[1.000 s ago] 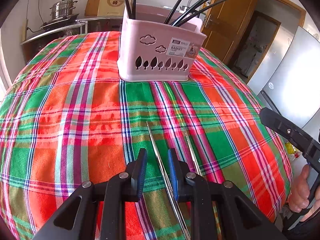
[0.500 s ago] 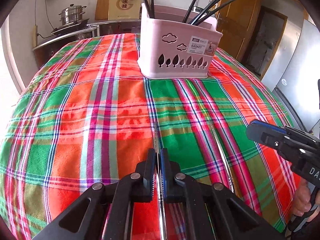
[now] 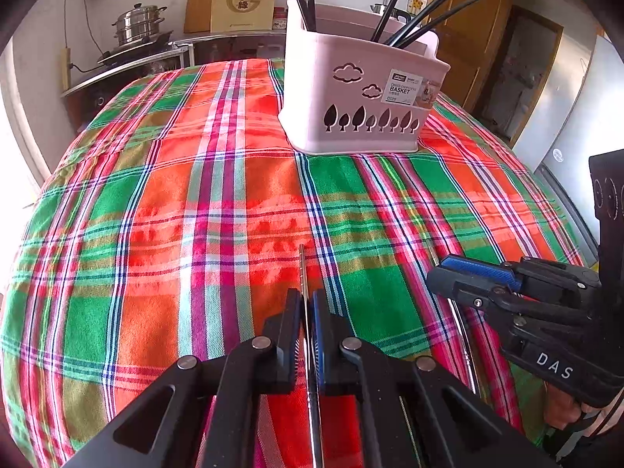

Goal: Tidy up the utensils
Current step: 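Move both open tools back down toward the last chopsticks, then grasp a wooden chopstick with the left tool while the right tool grasps a black chopstick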

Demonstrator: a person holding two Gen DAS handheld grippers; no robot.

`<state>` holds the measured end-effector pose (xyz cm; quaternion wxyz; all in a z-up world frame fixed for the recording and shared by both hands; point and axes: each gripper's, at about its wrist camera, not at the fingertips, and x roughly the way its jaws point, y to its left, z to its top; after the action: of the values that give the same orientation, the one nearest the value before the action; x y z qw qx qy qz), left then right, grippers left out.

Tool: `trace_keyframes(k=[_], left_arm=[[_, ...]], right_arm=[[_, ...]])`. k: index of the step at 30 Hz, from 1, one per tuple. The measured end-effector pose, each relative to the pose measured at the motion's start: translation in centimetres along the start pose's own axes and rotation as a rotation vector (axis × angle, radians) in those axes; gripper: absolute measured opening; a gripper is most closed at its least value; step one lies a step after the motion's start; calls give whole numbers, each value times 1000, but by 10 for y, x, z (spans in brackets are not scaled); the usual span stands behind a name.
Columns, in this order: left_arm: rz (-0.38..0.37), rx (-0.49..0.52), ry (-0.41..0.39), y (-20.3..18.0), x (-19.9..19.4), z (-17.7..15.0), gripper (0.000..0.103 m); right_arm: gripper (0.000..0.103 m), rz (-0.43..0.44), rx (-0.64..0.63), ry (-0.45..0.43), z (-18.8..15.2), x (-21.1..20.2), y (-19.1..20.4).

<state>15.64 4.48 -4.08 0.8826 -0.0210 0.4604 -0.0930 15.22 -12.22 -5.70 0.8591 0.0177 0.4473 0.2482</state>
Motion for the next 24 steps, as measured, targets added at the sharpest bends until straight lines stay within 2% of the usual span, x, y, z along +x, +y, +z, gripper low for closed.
trace_keyframes(k=[6,13,15,19,24], left_arm=[[-8,31,31,-1,7,11,8],[48,100,29,-12,9,12,8],[53,102,32,-13,10,13,6],[31,79,31,-10,6,17,4],[0,69,-19,-13,-13,29,4]], right_arm=[[11,-35,-31,21,6,5,5],[8,-31,-41,23,7,5,5],[5,-18,-34,21,7,3,4],[4,-12,-40,-5,12,-6,3],[4,-1,-41,-61,22,-28,-1]])
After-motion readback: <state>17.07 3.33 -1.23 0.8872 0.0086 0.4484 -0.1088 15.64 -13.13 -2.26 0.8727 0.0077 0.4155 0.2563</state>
